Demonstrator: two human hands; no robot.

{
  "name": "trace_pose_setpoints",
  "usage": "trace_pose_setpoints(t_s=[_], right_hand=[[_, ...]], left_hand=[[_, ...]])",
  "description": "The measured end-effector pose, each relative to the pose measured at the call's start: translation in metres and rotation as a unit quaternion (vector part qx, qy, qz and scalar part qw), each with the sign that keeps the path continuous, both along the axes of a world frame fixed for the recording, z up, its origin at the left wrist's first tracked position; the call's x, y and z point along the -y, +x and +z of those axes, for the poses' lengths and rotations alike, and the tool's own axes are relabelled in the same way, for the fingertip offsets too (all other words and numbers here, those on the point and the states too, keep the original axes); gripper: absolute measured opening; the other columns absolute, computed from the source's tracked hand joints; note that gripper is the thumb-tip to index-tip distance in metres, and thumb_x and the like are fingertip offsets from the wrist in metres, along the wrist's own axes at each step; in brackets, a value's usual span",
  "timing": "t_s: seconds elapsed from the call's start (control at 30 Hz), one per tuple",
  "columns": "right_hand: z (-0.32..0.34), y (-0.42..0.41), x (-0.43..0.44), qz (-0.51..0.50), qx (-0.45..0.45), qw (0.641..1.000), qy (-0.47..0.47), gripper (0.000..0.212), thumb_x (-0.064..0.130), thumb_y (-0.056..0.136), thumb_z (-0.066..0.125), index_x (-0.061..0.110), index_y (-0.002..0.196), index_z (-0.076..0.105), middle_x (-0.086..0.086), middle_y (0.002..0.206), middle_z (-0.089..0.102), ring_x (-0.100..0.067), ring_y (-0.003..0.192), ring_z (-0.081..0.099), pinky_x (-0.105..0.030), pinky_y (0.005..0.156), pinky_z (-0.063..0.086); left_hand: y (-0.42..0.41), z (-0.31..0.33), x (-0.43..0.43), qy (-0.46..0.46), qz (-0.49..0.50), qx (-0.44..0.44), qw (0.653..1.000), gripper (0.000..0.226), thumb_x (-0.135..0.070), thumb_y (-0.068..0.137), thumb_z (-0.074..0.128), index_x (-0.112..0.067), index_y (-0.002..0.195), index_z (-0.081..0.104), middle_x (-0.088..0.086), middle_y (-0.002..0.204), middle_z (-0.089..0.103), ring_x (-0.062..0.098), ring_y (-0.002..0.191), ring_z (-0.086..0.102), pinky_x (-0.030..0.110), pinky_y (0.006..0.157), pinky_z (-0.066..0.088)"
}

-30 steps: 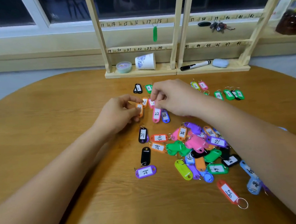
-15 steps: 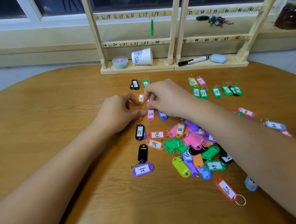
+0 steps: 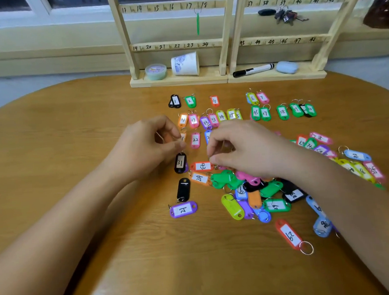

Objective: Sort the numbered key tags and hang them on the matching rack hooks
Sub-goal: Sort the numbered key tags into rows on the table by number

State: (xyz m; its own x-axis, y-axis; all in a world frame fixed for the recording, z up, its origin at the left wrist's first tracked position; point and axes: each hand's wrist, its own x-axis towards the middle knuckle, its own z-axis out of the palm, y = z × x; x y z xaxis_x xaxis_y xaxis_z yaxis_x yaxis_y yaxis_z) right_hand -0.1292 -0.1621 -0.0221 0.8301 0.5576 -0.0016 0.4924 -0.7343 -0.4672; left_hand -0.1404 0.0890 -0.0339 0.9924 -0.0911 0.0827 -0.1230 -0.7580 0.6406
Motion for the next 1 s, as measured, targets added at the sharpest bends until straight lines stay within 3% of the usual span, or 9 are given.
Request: trace_pose_setpoints(t_s=[0.23,0.4,0.6,0.77,1.0], right_hand=[[-0.021,-0.034,-0.002,0.027,0.060,0.998,0.003,0.005,0.039,0.097,0.070,0.035,0.095,0.069,0.016,0.094,0.055,-0.008,0.096,0.046,-0.032,0.093,0.034],[-0.024,-0.052,0.011,0.007,0.092,0.996,0.007,0.014,0.045,0.101,0.060,0.035,0.101,0.070,0.016,0.097,0.053,-0.010,0.099,0.045,-0.027,0.086,0.022],[-0.030,-0.063,0.021,-0.013,0.098,0.995,-0.026,0.022,0.048,0.097,0.066,0.033,0.113,0.070,0.016,0.104,0.055,-0.012,0.103,0.046,-0.039,0.091,0.034],[-0.028,-0.061,0.019,-0.024,0.102,0.994,-0.033,0.029,0.046,0.094,0.071,0.031,0.119,0.072,0.015,0.101,0.056,-0.013,0.104,0.047,-0.036,0.090,0.030],[-0.029,-0.060,0.016,-0.021,0.106,0.994,-0.020,0.012,0.040,0.093,0.075,0.031,0.100,0.071,0.013,0.099,0.053,-0.014,0.101,0.045,-0.035,0.085,0.027]], left_hand=[[-0.054,0.000,-0.003,0.017,-0.029,-0.020,0.999,0.017,-0.044,0.085,0.084,-0.032,0.085,0.071,-0.020,0.079,0.071,0.005,0.077,0.065,0.014,0.064,0.044],[-0.070,-0.013,0.007,0.037,-0.020,-0.040,0.998,0.025,-0.053,0.085,0.081,-0.032,0.086,0.068,-0.015,0.077,0.072,0.004,0.073,0.065,0.021,0.063,0.047],[-0.071,-0.010,0.014,0.062,0.016,-0.072,0.995,0.032,-0.049,0.077,0.089,-0.031,0.089,0.066,-0.012,0.076,0.072,0.002,0.072,0.064,0.021,0.057,0.046],[-0.066,-0.002,0.012,0.083,0.022,-0.109,0.990,0.024,-0.037,0.078,0.090,-0.032,0.092,0.071,-0.015,0.081,0.073,0.000,0.075,0.066,0.015,0.059,0.046],[-0.068,-0.002,0.011,0.059,0.001,-0.096,0.994,0.021,-0.024,0.082,0.087,-0.035,0.092,0.072,-0.016,0.083,0.072,-0.001,0.076,0.065,0.012,0.061,0.045]])
